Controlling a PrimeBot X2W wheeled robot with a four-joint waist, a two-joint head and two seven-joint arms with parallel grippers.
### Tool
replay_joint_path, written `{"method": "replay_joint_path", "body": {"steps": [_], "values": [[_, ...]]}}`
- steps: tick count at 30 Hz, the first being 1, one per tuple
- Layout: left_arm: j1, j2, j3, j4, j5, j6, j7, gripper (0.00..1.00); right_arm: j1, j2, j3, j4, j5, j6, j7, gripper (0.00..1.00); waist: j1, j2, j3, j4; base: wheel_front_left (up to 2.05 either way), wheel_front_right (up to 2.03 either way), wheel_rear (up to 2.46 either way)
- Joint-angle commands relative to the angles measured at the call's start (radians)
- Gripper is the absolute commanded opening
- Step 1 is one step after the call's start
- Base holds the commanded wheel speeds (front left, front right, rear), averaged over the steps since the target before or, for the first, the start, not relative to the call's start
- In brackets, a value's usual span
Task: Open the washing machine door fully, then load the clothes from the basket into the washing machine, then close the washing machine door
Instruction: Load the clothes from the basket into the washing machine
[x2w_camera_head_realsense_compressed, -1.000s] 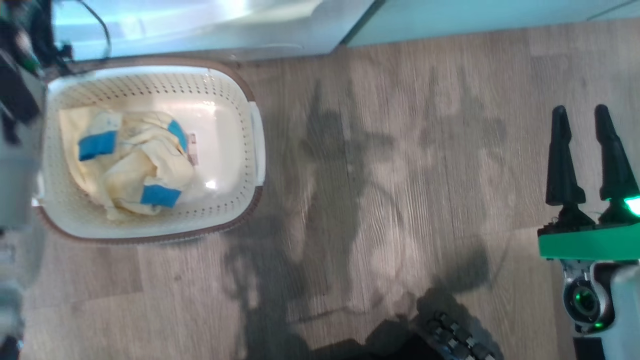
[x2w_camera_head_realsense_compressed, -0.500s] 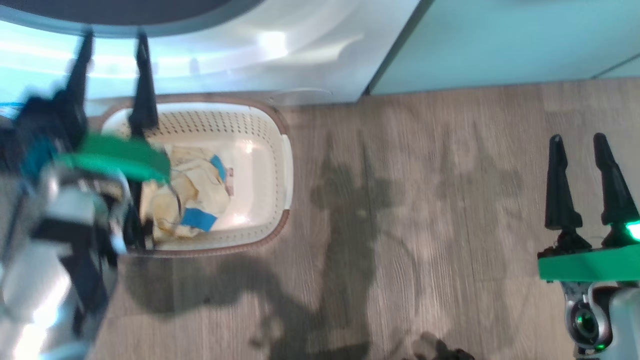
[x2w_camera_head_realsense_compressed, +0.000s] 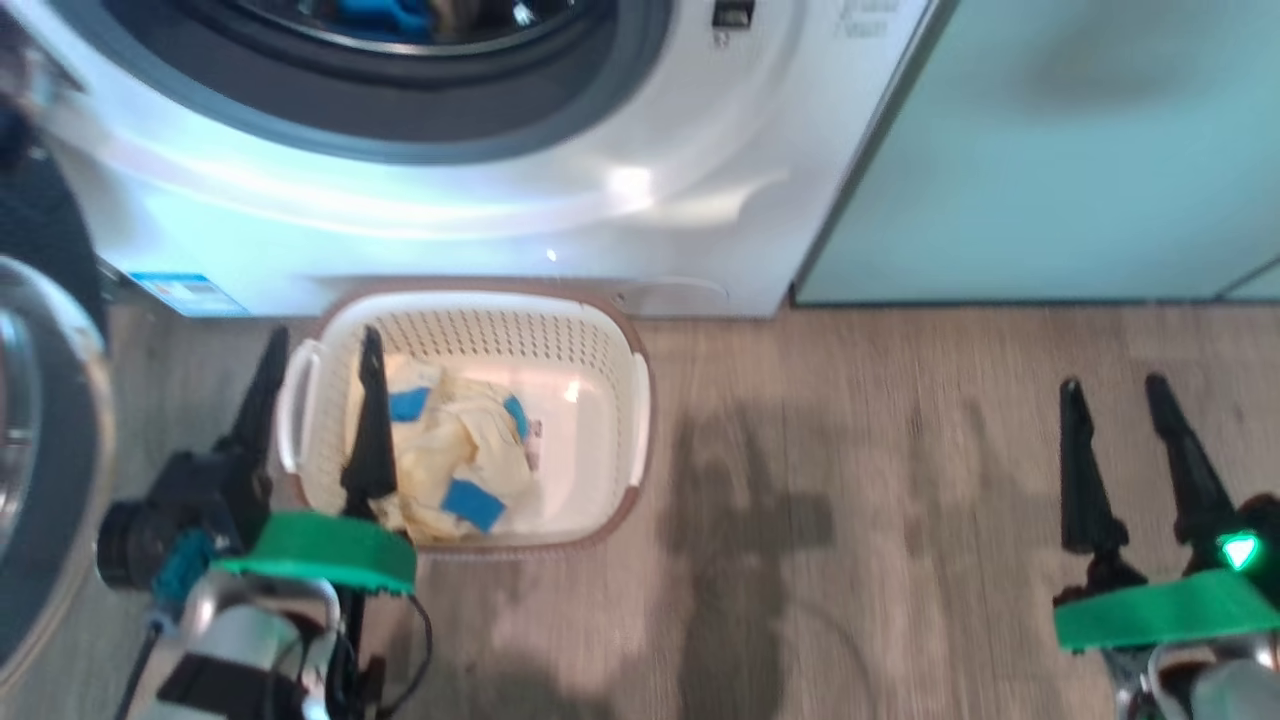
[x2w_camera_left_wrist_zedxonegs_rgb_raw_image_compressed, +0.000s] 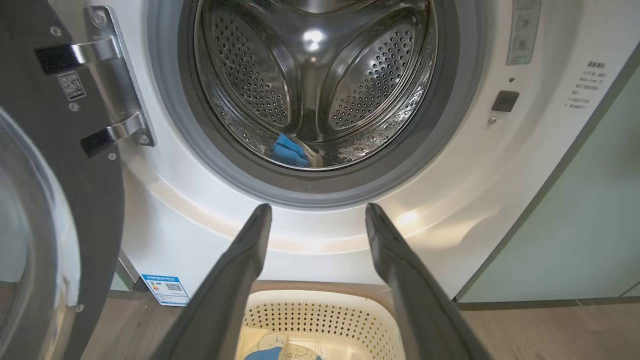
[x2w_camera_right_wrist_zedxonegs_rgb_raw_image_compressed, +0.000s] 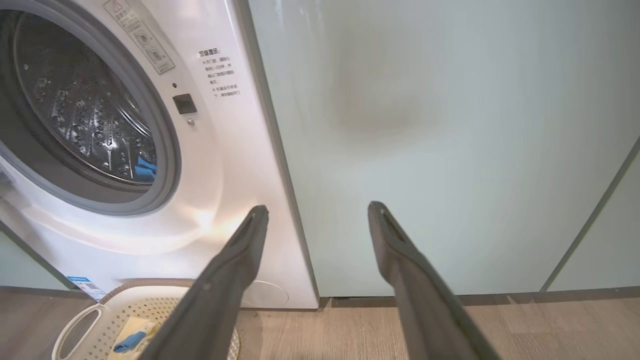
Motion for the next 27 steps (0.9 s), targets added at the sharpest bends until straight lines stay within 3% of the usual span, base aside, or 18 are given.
{"method": "replay_joint_path", "body": {"steps": [1,14,27], "values": [[-0.011,0.014,0.035,-0.032,0.001,0.007,-0.007,1.0,0.003,-0.018,0.022,-0.027,-0.007,-0.001,-0.007,1.0,0.0002,-0.0001,-0.043,0.026,0.0,0.0,0.0],[0.146,-0.04,0.009,0.027,0.012,-0.018,-0.038,1.0,0.115,-0.034,0.05,0.005,-0.031,-0.001,-0.007,1.0,0.0002,-0.0001,-0.227,0.069,0.0,0.0,0.0],[0.216,-0.063,0.003,0.045,0.015,-0.032,-0.04,1.0,0.185,-0.028,0.056,0.001,-0.037,-0.001,-0.007,1.0,0.0002,-0.0001,-0.308,0.063,0.0,0.0,0.0]]}}
